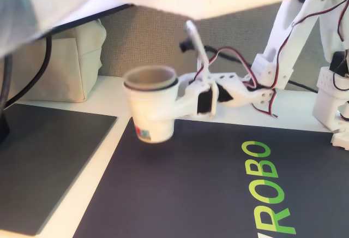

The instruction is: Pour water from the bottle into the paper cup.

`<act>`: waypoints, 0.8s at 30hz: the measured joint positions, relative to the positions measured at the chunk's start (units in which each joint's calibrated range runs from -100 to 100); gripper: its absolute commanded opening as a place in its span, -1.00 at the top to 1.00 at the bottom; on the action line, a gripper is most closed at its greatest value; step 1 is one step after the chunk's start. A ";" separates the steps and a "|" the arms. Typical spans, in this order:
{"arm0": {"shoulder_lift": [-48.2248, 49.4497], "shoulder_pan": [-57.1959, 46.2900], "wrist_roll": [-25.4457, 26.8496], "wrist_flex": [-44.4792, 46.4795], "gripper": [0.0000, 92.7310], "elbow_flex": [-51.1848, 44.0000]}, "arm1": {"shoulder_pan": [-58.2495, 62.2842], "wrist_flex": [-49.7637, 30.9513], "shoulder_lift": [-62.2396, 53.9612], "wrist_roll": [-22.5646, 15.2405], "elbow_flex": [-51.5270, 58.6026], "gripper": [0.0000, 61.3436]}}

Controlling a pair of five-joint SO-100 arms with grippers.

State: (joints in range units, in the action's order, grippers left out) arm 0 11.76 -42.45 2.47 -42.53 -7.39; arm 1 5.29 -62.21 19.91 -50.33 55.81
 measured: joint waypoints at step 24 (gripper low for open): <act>-8.10 -3.15 -9.57 -8.14 1.00 -5.53 | -16.78 3.89 -39.22 -4.44 38.34 0.45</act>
State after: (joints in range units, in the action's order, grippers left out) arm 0 3.66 -45.60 -7.11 -50.67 -12.91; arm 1 -11.49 -58.31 -19.30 -54.77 94.15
